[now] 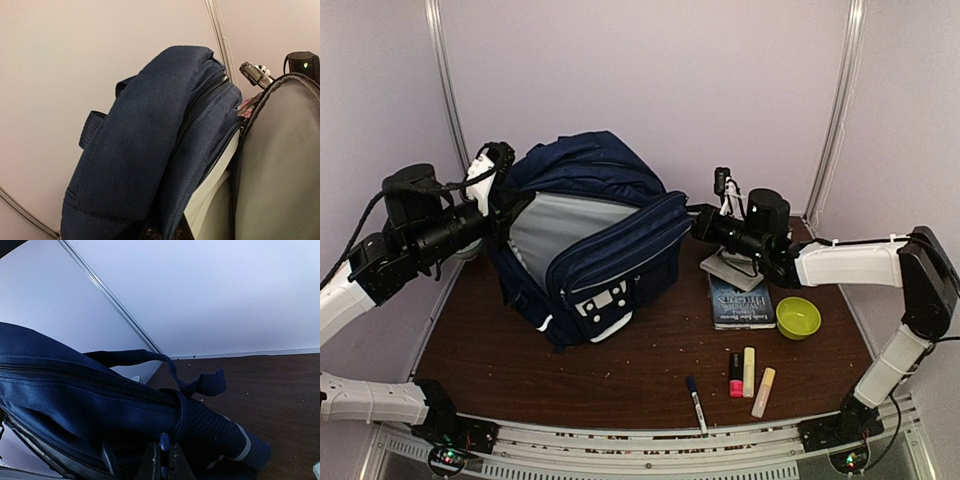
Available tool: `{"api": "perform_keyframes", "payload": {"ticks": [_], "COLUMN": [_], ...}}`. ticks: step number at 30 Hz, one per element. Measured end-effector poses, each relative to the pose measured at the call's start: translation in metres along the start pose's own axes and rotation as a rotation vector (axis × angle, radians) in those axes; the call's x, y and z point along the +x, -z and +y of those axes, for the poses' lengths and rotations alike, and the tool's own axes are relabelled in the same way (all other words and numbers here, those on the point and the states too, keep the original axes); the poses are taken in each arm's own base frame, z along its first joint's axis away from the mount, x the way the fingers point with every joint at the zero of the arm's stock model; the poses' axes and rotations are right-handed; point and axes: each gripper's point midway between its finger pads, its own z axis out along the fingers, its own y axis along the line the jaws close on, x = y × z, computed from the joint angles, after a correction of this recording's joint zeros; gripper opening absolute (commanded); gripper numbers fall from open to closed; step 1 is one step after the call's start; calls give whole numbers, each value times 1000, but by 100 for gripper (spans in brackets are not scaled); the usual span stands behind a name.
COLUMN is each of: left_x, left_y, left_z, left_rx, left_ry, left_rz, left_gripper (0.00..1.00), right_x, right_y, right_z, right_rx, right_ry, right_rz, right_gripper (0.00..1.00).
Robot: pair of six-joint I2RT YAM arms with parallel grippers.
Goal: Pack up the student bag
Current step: Unzip the largest pocket of the student bag, then pass from the left arm to the right
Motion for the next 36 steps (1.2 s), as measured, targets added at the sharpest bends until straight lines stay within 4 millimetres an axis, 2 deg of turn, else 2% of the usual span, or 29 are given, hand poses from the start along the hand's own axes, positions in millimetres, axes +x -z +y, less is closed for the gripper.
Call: {"api": "perform_keyframes", "payload": {"ticks": [1,4,6,9,11,14,17,18,22,25,30,33,36], "left_x": [0,1,2,-2,-5,-8,-10,-11,-19,-25,-29,-28,-27], "left_y": [0,0,0,-1,-3,-8,-9,-9,-7,-3,7,11,11], "left_z": [1,3,8,17,19,20,18,16,1,-13,-33,-38,-38], "left_rx": [-5,-20,-40,-77,-87,-92,-79,-70,17,97,207,232,232], "left_ry": [-1,-4,-7,-15,-21,-45,-83,-98,-157,-188,-229,-247,-261], "left_rz": [1,6,10,7,2,-7,-19,-23,-66,-107,-161,-171,-171], "left_gripper": [0,0,0,0,0,0,0,0,0,0,0,0,0], "right_x": [0,-4,-12,-35,-52,-79,-96,-98,-86,-68,-37,-25,-13], "right_y": [0,-2,-2,5,16,37,50,52,52,43,20,11,8], "right_z": [1,6,2,3,20,73,130,147,197,209,204,205,212], "right_rx": [-8,-33,-21,-25,-60,-161,-243,-266,-316,-318,-291,-298,-335], "right_ry": [1,32,54,118,169,288,458,515,713,831,986,1042,1079], "right_rz": [4,37,44,44,29,-6,-26,-28,16,67,167,225,277], "right_gripper": [7,43,60,77,86,90,94,99,100,100,100,99,87]}}
